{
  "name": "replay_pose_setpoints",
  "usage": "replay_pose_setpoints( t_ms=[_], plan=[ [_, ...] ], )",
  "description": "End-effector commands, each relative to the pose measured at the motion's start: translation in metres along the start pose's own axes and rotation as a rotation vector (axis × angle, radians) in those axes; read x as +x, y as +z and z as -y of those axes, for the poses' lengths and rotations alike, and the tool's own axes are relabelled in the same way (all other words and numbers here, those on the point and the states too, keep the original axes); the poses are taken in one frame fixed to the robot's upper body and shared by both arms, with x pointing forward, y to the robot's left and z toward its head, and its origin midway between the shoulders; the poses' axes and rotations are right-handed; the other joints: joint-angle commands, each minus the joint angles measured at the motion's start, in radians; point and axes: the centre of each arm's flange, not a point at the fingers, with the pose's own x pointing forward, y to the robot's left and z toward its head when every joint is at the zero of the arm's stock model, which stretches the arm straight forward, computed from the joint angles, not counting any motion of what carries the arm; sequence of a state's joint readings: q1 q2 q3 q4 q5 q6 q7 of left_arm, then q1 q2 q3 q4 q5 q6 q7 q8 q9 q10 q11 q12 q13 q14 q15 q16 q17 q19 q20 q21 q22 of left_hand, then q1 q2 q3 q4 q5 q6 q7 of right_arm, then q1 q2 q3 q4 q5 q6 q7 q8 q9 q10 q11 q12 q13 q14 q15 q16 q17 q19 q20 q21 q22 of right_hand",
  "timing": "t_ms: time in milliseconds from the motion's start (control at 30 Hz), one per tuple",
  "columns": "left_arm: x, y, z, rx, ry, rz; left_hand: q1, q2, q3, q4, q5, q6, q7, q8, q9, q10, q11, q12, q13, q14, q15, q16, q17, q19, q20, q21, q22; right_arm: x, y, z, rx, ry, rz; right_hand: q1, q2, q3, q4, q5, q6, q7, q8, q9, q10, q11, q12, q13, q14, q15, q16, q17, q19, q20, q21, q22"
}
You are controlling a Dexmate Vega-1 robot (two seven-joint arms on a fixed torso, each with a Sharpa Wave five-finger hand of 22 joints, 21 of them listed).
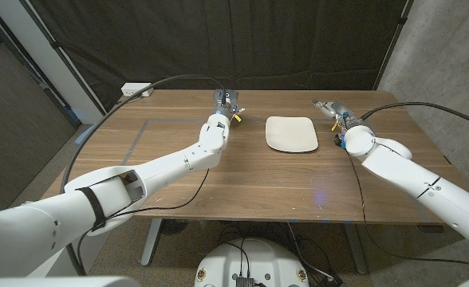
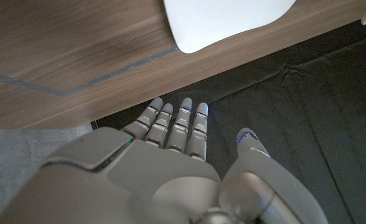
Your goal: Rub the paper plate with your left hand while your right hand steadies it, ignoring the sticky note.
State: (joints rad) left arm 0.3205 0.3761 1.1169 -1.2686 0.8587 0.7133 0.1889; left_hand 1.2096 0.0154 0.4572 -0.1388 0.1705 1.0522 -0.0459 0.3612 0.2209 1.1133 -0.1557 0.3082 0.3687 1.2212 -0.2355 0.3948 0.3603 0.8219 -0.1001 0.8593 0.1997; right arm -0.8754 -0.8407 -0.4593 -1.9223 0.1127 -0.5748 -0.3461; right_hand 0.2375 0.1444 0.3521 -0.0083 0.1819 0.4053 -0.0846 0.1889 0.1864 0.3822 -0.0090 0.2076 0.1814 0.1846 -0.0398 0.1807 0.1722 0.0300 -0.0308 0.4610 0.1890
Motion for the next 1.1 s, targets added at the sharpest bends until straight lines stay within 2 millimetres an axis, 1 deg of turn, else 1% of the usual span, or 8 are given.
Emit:
replay_pose_setpoints(
  t_ms=[33, 400, 533, 633, 733, 900, 1033, 1100],
  plan=[
    [-0.001, -0.011, 0.023, -0.084, -0.128, -0.021, 0.002, 0.009, -0.004, 0.002, 0.009, 0.023, 0.026, -0.002, 0.003, 0.023, -0.005, -0.005, 0.001, 0.011, 0.0, -0.005, 0.001, 0.015, -0.053, 0.009, 0.0, -0.006, -0.012, -0.001, 0.154, -0.038, 0.029, 0.012, 0.005, 0.005, -0.001, 0.008, -0.001, 0.002, -0.002, 0.002, -0.001, 0.001, -0.001, 0.003, 0.006, -0.011, 0.0, 0.002, 0.004, -0.008, -0.003, 0.005],
    [-0.002, -0.017, 0.024, -0.11, -0.23, -0.018, 0.0, 0.015, -0.003, 0.007, 0.007, -0.007, 0.025, -0.019, 0.004, 0.022, 0.007, -0.026, -0.018, 0.009, 0.003, -0.031, -0.022, 0.028, -0.054, 0.027, -0.006, -0.011, -0.014, -0.005, 0.196, -0.044, 0.042, 0.01, 0.002, 0.005, 0.001, 0.007, -0.003, 0.004, -0.002, 0.002, 0.0, 0.004, 0.0, 0.003, 0.007, -0.009, 0.0, 0.003, 0.006, -0.008, -0.003, 0.005],
    [-0.003, -0.018, 0.022, -0.098, -0.283, 0.002, -0.066, 0.012, -0.008, 0.046, 0.004, -0.144, 0.016, -0.095, 0.002, -0.074, 0.017, -0.1, -0.061, -0.092, 0.011, -0.137, -0.107, -0.029, -0.033, 0.012, -0.021, -0.013, -0.016, -0.007, 0.224, -0.047, 0.047, 0.008, 0.001, 0.005, 0.001, 0.006, -0.004, 0.005, -0.002, 0.002, -0.001, 0.006, 0.0, 0.003, 0.007, -0.007, 0.001, 0.003, 0.009, -0.008, -0.002, 0.005],
    [-0.002, -0.02, 0.023, -0.098, -0.349, 0.026, -0.174, -0.021, -0.038, 0.098, 0.01, -0.327, -0.017, -0.173, -0.004, -0.315, 0.057, -0.136, -0.108, -0.335, 0.037, -0.209, -0.149, -0.094, 0.019, -0.026, -0.024, -0.016, -0.017, -0.008, 0.246, -0.044, 0.058, 0.009, -0.001, 0.005, 0.001, 0.006, -0.004, 0.005, -0.002, 0.002, -0.001, 0.005, 0.0, 0.003, 0.009, -0.006, 0.001, 0.003, 0.01, -0.008, -0.002, 0.005],
    [-0.005, -0.023, 0.022, -0.121, -0.349, 0.036, -0.241, -0.044, -0.072, 0.129, 0.013, -0.506, -0.034, -0.184, -0.009, -0.514, 0.082, -0.14, -0.138, -0.58, 0.127, -0.218, -0.154, -0.199, 0.111, -0.088, -0.026, -0.019, -0.017, -0.009, 0.256, -0.048, 0.059, 0.01, -0.001, 0.006, 0.0, 0.006, -0.004, 0.006, -0.001, 0.002, -0.001, 0.009, 0.0, 0.003, 0.011, -0.006, 0.002, 0.002, 0.011, -0.007, -0.002, 0.006],
    [-0.015, -0.032, 0.01, -0.228, -0.3, 0.067, -0.39, -0.078, -0.157, 0.201, 0.02, -0.803, -0.079, -0.192, -0.02, -0.738, 0.107, -0.129, -0.164, -0.815, 0.222, -0.216, -0.162, -0.353, 0.253, -0.211, -0.028, -0.022, -0.016, -0.012, 0.261, -0.047, 0.062, 0.011, -0.004, 0.006, -0.001, 0.005, -0.005, 0.006, -0.001, 0.002, -0.001, 0.01, 0.0, 0.003, 0.012, -0.005, 0.002, 0.002, 0.011, -0.006, -0.003, 0.006],
    [-0.025, -0.038, -0.006, -0.305, -0.211, 0.099, -0.468, -0.067, -0.193, 0.243, 0.031, -0.925, -0.075, -0.183, -0.024, -0.876, 0.119, -0.128, -0.169, -0.949, 0.27, -0.217, -0.165, -0.499, 0.307, -0.316, -0.027, -0.024, -0.013, -0.014, 0.263, -0.051, 0.06, 0.01, -0.007, 0.005, -0.001, 0.005, -0.006, 0.007, -0.001, 0.002, -0.003, 0.011, 0.0, 0.003, 0.012, -0.003, 0.002, 0.002, 0.011, -0.005, -0.003, 0.006],
    [-0.031, -0.042, -0.013, -0.354, -0.152, 0.106, -0.499, -0.055, -0.204, 0.26, 0.032, -0.971, -0.079, -0.185, -0.025, -0.922, 0.13, -0.128, -0.17, -0.99, 0.281, -0.217, -0.164, -0.54, 0.307, -0.346, -0.025, -0.025, -0.012, -0.015, 0.262, -0.052, 0.06, 0.01, -0.008, 0.005, -0.002, 0.004, -0.006, 0.008, -0.001, 0.002, -0.002, 0.012, 0.0, 0.003, 0.012, -0.003, 0.001, 0.002, 0.011, -0.005, -0.003, 0.006]
  ],
)
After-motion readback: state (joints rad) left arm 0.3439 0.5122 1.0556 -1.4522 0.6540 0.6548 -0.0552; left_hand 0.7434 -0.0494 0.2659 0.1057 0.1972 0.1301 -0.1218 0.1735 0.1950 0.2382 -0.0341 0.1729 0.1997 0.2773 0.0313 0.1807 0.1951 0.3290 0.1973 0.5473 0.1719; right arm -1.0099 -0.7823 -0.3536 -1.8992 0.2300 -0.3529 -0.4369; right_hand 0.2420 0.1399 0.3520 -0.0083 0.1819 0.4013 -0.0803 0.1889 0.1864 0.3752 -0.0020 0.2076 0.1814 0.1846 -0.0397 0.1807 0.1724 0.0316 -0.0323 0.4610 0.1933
